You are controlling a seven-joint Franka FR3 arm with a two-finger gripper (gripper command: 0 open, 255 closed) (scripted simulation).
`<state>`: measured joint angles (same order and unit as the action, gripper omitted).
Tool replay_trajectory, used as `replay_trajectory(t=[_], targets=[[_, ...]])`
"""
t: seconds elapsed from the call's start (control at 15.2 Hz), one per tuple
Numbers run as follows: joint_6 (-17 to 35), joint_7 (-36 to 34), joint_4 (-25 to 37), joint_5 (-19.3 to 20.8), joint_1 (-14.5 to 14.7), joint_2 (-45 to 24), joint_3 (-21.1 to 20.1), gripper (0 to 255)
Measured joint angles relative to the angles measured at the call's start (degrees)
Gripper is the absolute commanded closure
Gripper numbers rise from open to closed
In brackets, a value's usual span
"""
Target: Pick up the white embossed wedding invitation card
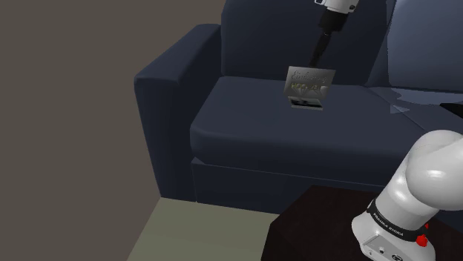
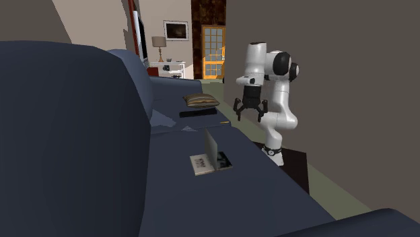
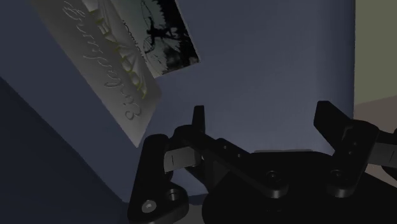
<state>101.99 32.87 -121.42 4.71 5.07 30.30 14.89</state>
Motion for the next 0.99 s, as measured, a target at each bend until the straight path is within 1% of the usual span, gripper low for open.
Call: replay_trajectory(t=[0.13, 0.33, 0.53, 0.59, 0.66, 0.79, 0.86, 0.92, 0.99], targets=[[0.97, 6.58, 2.72, -1.42, 1.23, -3.76, 3.59, 0], [0.40, 16.88, 9.69, -4.97, 3.22, -11.09, 8.87, 0], [-1.15, 27.10, 17.01, -9.96, 4.64, -18.85, 13.37, 0], [-2.38, 30.95, 21.01, -12.39, 4.82, -22.74, 15.13, 0], [-2.85, 34.31, 22.95, -14.40, 4.81, -25.31, 16.11, 0], [-5.20, 41.20, 28.99, -19.12, 3.91, -31.74, 18.07, 0], [-7.02, 44.52, 32.83, -21.69, 2.94, -35.34, 18.76, 0], [-8.09, 46.50, 35.18, -23.30, 2.28, -37.57, 18.90, 0], [-8.31, 47.72, 36.04, -24.14, 1.86, -38.74, 18.93, 0]])
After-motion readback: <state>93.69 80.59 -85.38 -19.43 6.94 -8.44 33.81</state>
